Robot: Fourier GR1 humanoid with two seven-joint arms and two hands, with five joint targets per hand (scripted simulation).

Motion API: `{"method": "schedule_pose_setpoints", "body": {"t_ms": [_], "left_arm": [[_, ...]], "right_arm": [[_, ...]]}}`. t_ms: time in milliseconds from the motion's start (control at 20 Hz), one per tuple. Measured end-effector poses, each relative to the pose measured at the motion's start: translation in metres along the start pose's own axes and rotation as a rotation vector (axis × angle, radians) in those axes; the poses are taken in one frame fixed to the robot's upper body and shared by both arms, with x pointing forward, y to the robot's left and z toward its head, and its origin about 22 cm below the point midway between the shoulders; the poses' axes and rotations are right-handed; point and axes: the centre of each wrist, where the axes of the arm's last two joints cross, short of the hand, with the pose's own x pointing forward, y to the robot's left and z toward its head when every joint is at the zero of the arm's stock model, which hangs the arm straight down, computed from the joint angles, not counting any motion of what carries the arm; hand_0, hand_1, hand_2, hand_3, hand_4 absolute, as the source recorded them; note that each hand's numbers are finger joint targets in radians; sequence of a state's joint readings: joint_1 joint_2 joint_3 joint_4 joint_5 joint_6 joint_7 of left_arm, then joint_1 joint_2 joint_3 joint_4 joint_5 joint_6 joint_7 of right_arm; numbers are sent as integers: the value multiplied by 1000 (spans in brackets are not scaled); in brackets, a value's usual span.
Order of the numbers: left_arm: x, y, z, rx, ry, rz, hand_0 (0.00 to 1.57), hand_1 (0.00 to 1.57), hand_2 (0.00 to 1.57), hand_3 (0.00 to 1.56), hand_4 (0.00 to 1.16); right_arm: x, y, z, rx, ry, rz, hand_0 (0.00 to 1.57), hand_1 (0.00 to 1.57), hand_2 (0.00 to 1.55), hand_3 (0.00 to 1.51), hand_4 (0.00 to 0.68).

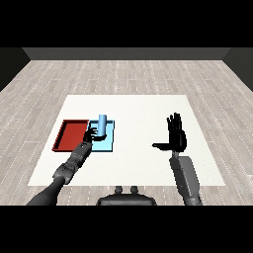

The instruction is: Pick the blue can and put it in the blue box

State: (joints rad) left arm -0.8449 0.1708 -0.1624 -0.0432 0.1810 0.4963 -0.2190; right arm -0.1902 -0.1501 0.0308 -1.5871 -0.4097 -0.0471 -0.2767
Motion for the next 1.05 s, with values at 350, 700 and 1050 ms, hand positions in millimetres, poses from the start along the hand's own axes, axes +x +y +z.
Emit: {"method": "schedule_pose_setpoints", "body": {"t_ms": [350,700,1050], "left_arm": [[5,-4,1,107,-22,6,0,0,0,0,0],[59,1,-5,131,-407,256,0,0,0,0,0],[81,-7,12,-158,-776,513,0,0,0,0,0]], "right_arm": [[3,2,0,22,-16,12,0,0,0,0,0],[8,-1,0,40,-15,35,0,0,0,0,0],[-1,-13,13,61,46,65,0,0,0,0,0]]}}
